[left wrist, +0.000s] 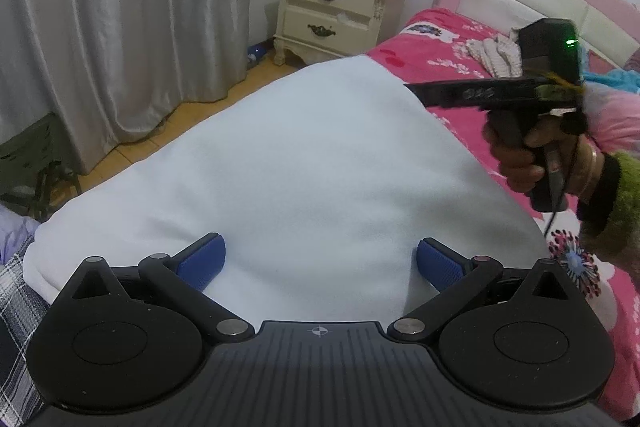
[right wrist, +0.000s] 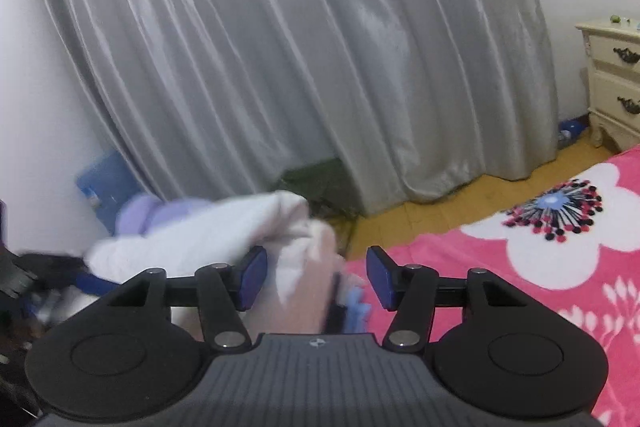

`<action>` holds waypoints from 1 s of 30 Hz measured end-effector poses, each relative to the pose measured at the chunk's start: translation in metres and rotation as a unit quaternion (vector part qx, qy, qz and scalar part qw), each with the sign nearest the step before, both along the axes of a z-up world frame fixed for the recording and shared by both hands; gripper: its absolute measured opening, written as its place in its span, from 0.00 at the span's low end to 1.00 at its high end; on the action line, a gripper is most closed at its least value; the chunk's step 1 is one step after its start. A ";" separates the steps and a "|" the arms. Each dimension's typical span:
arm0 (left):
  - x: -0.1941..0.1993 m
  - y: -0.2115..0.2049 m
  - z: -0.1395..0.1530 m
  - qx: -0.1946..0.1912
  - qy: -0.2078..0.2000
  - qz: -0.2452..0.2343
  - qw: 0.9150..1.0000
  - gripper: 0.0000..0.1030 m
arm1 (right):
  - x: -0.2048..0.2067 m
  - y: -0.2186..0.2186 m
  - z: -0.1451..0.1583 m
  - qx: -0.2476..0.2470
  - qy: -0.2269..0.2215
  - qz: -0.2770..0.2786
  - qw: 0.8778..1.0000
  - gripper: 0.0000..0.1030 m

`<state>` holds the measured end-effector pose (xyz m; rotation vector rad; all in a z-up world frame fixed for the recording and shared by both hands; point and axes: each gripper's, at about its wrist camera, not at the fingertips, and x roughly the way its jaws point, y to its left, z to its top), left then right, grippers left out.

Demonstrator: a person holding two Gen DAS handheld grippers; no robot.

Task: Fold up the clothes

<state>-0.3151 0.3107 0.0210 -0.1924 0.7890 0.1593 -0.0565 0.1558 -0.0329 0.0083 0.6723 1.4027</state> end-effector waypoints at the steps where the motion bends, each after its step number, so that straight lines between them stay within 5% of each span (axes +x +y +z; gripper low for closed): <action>1: 0.001 -0.001 -0.001 0.003 0.003 0.002 1.000 1.00 | 0.005 0.004 -0.002 0.006 0.009 -0.003 1.000 0.60; 10: 0.004 -0.004 -0.005 0.011 -0.002 0.012 1.000 1.00 | 0.062 0.021 -0.042 0.069 0.208 -0.029 0.975 0.61; 13: 0.004 -0.005 -0.007 0.016 -0.008 0.017 1.000 1.00 | 0.078 0.011 -0.059 0.087 0.271 -0.051 0.957 0.61; 15: 0.002 -0.006 -0.007 0.019 -0.011 0.021 1.000 1.00 | 0.092 -0.003 -0.071 0.087 0.296 -0.113 0.944 0.60; 18: -0.001 -0.010 -0.007 0.023 -0.016 0.026 0.999 1.00 | 0.122 -0.043 -0.090 0.113 0.369 -0.183 0.904 0.60; 19: -0.001 -0.011 -0.006 0.024 -0.016 0.027 0.999 1.00 | 0.125 -0.055 -0.088 0.117 0.368 -0.189 0.903 0.60; 25: -0.001 -0.016 -0.001 0.019 -0.015 0.051 0.998 1.00 | 0.095 -0.070 -0.021 0.091 0.230 -0.126 0.961 0.60; 30: -0.006 -0.026 0.003 0.007 -0.025 0.069 0.997 1.00 | 0.005 -0.057 0.036 0.066 0.039 -0.056 0.995 0.64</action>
